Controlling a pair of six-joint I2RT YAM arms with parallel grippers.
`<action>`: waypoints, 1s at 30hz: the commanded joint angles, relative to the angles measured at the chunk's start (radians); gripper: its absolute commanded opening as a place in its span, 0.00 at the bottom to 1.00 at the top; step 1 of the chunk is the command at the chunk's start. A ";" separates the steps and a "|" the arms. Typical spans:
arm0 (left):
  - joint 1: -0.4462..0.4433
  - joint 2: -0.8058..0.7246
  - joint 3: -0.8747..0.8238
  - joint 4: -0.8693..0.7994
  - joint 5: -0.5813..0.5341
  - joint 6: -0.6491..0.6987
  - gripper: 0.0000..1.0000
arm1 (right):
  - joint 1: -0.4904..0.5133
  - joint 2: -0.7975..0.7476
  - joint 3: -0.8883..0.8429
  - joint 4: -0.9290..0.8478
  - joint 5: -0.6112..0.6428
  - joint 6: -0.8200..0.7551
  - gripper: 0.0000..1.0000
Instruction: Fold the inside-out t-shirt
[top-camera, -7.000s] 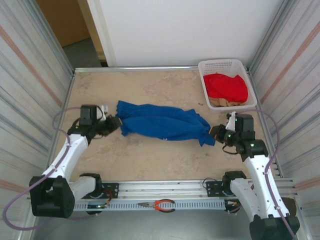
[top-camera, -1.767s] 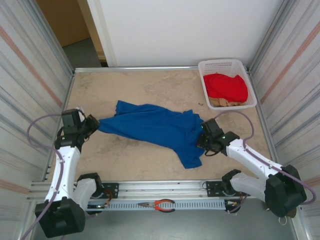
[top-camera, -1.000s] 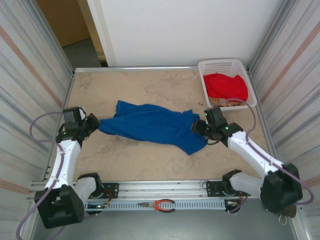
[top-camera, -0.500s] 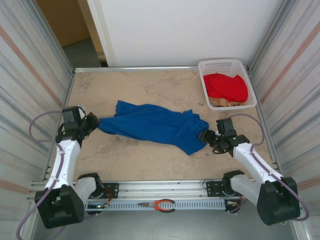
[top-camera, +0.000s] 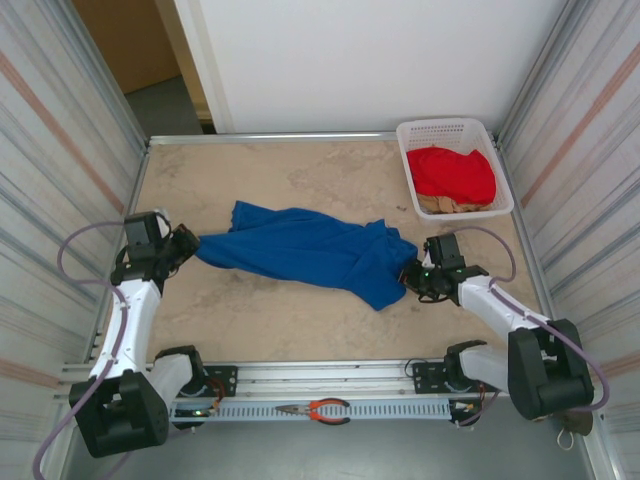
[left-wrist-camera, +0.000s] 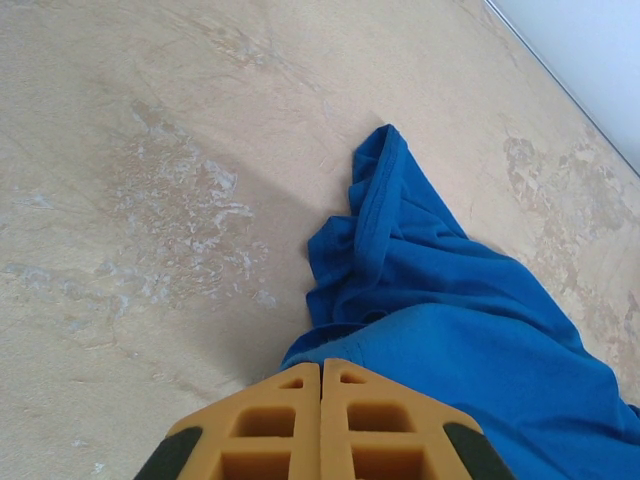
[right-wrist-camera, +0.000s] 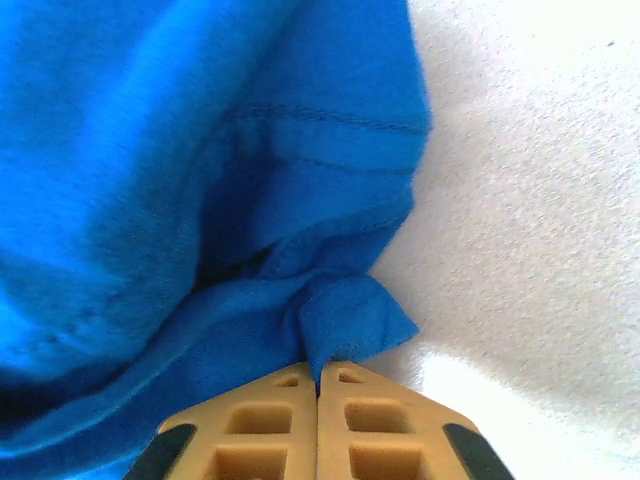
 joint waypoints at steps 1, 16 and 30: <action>0.008 -0.016 0.039 0.013 0.020 -0.006 0.00 | -0.004 -0.098 0.097 -0.063 -0.031 -0.008 0.00; 0.009 0.168 0.537 0.182 0.126 -0.229 0.00 | -0.329 -0.036 1.192 -0.272 -0.107 0.032 0.00; 0.018 0.197 0.938 0.139 0.163 -0.269 0.00 | -0.541 0.012 1.527 -0.183 -0.313 0.250 0.00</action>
